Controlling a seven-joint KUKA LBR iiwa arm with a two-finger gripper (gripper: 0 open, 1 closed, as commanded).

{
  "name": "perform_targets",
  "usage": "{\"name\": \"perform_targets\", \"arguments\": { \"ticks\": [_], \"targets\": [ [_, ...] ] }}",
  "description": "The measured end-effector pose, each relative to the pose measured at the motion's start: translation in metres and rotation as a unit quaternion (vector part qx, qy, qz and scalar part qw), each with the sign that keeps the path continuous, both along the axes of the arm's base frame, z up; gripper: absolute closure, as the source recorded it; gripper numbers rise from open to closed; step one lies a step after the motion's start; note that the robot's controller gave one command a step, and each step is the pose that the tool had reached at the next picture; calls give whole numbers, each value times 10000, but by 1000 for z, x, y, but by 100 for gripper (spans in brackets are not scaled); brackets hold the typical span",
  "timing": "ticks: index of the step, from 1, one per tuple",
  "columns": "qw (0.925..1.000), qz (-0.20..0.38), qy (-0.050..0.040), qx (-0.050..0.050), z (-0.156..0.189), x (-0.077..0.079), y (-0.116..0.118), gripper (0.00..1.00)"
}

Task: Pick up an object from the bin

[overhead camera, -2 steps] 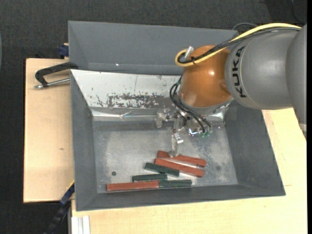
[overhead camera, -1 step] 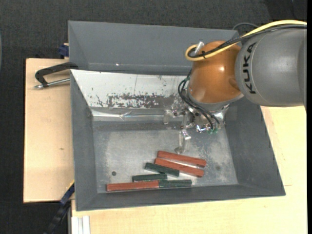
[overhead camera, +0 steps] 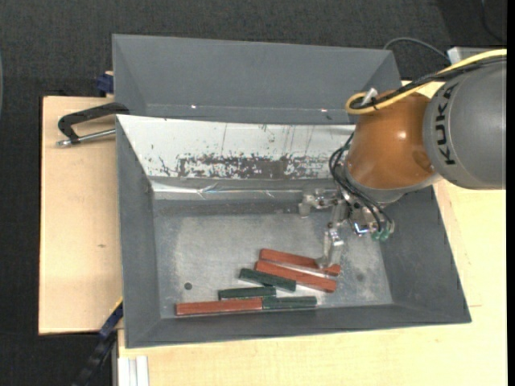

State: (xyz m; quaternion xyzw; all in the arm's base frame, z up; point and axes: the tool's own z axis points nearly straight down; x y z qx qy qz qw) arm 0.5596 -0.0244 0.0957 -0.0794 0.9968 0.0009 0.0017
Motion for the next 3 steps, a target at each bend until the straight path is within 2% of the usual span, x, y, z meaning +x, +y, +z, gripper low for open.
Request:
{"name": "perform_targets", "arguments": {
  "ticks": [1,2,3],
  "targets": [
    [9998,173,-1,-16,-1,-1,-27,0],
    [9969,792,-18,-9,2,-2,-42,0],
    [9989,460,8,-13,9,-14,-27,0]
  ]
}}
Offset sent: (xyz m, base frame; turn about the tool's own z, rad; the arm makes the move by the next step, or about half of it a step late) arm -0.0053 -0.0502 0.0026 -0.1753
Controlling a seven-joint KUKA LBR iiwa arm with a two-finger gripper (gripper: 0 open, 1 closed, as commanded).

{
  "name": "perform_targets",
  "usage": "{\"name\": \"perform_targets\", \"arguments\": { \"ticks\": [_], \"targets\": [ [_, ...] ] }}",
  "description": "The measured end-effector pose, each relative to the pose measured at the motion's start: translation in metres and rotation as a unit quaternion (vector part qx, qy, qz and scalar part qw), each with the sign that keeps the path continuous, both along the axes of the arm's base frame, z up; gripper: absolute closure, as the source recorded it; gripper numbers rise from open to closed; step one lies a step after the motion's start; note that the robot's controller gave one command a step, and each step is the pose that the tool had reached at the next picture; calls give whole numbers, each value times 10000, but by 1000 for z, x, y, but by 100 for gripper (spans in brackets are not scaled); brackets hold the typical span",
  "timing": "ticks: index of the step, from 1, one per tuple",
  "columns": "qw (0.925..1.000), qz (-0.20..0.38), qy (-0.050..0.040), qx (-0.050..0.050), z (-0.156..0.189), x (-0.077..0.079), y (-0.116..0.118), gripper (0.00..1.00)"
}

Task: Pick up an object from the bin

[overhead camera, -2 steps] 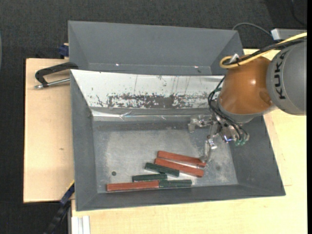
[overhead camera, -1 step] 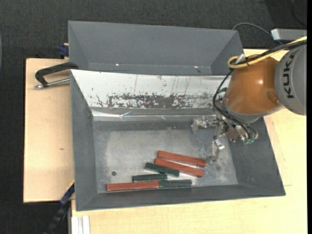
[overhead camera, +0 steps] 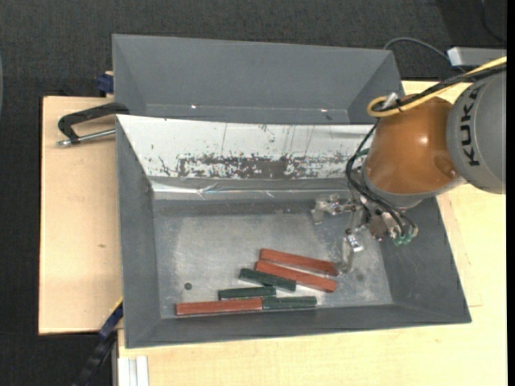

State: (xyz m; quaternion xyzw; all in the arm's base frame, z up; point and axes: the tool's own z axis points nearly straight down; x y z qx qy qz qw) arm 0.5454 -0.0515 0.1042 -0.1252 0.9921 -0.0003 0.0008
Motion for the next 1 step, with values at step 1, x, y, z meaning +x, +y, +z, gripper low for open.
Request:
{"name": "perform_targets", "arguments": {
  "ticks": [1],
  "targets": [
    [9997,-237,-6,6,1,-3,9,0]
  ]
}}
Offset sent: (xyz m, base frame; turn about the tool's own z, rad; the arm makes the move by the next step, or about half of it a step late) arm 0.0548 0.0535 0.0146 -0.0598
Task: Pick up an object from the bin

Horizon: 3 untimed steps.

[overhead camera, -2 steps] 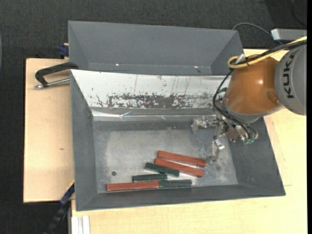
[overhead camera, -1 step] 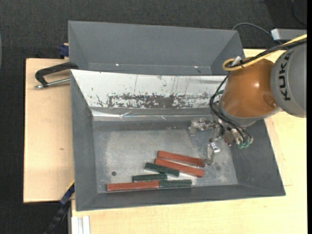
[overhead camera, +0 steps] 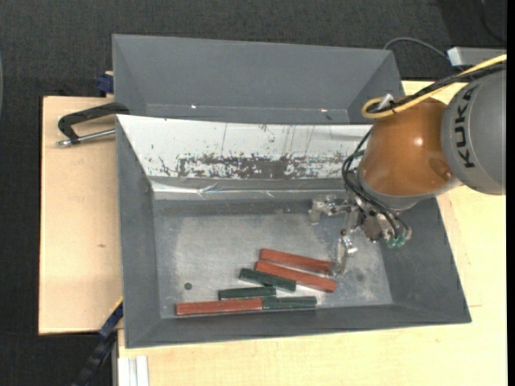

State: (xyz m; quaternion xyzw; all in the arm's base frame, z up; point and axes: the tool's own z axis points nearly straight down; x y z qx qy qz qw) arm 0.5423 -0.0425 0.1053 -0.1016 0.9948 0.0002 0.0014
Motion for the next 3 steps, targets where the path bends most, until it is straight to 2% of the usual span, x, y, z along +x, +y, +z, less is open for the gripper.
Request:
{"name": "perform_targets", "arguments": {
  "ticks": [1,2,3],
  "targets": [
    [9999,112,4,0,5,28,24,0],
    [9997,250,-15,5,-9,8,26,0],
    [9975,-701,20,1,-9,-3,42,0]
  ]
}}
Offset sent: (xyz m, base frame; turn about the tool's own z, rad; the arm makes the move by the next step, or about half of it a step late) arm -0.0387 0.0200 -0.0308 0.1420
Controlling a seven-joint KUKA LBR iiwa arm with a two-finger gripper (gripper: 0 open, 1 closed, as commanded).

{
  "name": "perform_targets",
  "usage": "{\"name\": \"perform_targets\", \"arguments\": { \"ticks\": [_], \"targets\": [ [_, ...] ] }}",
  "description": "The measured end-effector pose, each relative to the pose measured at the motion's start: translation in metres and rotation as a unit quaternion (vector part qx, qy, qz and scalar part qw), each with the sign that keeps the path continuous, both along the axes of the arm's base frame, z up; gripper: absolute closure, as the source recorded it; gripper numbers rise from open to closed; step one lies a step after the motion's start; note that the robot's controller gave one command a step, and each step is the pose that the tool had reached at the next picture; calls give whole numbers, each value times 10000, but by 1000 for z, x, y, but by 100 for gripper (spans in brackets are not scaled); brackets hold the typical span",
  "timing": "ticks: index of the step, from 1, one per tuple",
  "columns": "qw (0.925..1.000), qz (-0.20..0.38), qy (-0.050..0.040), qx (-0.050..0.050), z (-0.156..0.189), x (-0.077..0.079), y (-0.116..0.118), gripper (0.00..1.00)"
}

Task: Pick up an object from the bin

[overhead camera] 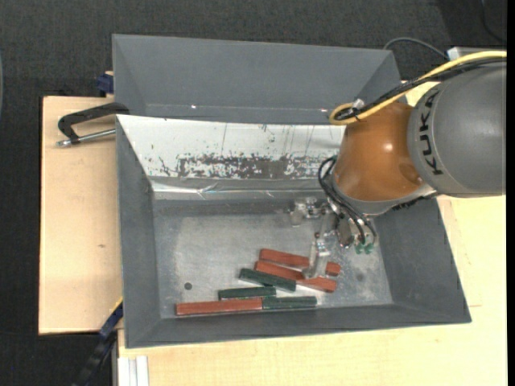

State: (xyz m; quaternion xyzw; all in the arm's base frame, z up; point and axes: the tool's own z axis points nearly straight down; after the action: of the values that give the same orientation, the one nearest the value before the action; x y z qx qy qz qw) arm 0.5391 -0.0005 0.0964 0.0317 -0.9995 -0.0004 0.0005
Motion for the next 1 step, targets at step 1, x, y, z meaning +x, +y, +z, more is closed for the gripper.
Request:
{"name": "perform_targets", "arguments": {
  "ticks": [1],
  "targets": [
    [9793,2021,-118,-17,-21,-40,8,100]
  ]
}}
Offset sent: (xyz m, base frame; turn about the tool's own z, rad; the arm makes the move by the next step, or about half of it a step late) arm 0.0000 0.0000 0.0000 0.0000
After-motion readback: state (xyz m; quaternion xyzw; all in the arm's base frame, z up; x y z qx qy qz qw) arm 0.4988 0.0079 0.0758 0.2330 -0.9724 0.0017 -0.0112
